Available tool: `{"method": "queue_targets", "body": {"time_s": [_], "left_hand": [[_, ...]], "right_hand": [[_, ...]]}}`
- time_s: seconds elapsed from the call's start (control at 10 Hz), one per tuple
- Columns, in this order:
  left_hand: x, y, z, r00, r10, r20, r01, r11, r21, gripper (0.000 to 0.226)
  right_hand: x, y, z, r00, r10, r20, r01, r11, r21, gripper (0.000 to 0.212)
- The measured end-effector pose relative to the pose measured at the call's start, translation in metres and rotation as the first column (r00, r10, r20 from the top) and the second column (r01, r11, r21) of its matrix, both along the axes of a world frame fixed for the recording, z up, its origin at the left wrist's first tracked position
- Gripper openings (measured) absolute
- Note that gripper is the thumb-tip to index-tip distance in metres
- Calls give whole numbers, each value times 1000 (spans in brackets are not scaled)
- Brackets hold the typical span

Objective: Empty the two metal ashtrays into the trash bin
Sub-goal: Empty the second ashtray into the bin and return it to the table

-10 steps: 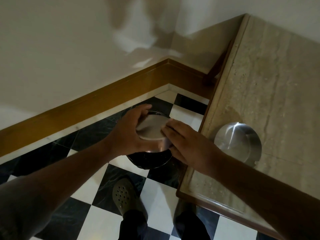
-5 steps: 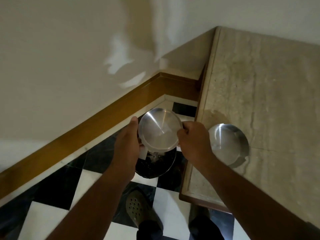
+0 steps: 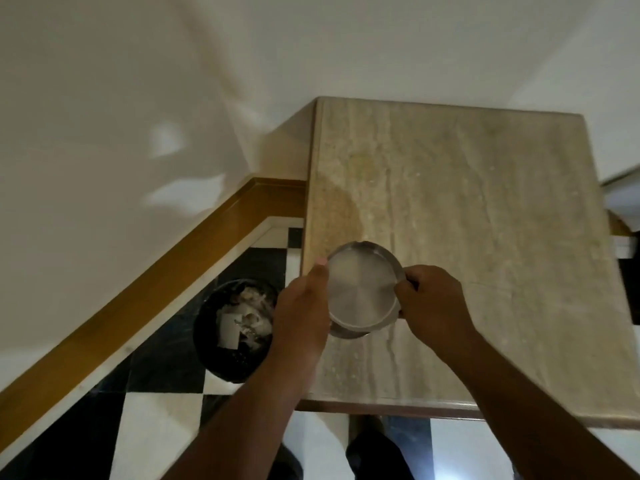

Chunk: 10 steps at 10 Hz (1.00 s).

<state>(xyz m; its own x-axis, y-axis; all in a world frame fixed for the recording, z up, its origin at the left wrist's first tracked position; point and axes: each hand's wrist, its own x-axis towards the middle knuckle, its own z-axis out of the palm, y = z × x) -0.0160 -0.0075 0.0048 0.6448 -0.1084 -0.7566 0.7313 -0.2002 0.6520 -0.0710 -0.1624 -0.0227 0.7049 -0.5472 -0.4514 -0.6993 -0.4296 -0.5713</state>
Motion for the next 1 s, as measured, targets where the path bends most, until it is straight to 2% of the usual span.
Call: {"method": "queue_targets", "body": {"time_s": [0.3,0.6,0.7,0.8,0.9,1.0], "left_hand": [[-52,-108,-9,990,-133,-46,134,991,5,32],[-65,-136,-40,981,-176,-83,185,976,111,29],[-63,-138,-46,982,-149,-117,164,977,136,26],[-62,-137,-48,975,-162,-155,185,971,150,54],[-61,-135,-41,964,-197,-176,221,967,127,55],[-57,-132,-27,951,-253,-175,277,953,126,36]], "right_hand": [[-61,-93,-10,985,-115,-126,108,992,-57,23],[-79,-113,-49,975,-120,-187,121,993,-6,35],[-80,-112,-59,975,-106,-197,110,994,9,25],[-81,-111,-60,971,-125,-204,129,992,9,21],[-84,-110,-61,966,-134,-221,143,989,28,21],[-82,-106,-48,968,-155,-196,167,985,46,25]]}}
